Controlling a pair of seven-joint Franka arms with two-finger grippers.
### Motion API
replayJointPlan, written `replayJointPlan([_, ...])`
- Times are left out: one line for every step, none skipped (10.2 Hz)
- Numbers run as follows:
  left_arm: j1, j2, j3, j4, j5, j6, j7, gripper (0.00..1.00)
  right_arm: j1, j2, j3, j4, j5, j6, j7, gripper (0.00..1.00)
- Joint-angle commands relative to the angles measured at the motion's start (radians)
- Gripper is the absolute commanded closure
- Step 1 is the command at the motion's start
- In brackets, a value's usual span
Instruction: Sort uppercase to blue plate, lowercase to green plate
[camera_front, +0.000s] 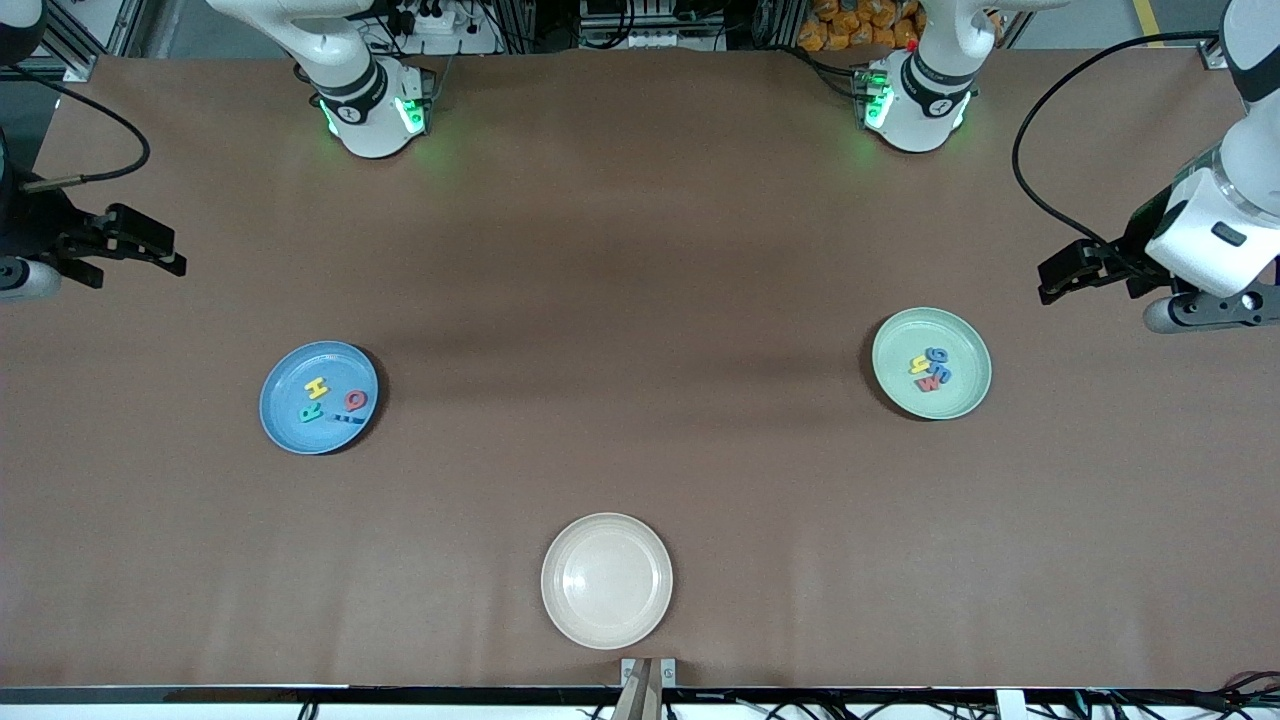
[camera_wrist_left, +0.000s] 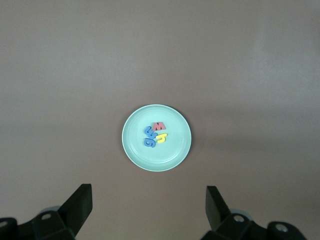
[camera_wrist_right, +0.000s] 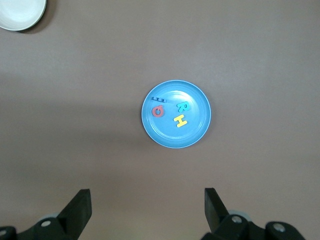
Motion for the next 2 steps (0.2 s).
replayJointPlan([0.005,-0.03,0.003,-0.055,-0.026,0.022,0.003,0.0,0.001,-0.011,-0.007,0.005,0.006,-0.013,-0.006,0.0])
replayJointPlan([0.007,-0.032,0.003,-0.063,-0.028,0.027,0.003,0.0,0.001,-0.014,-0.008,0.01,0.006,-0.028,-0.006,0.0])
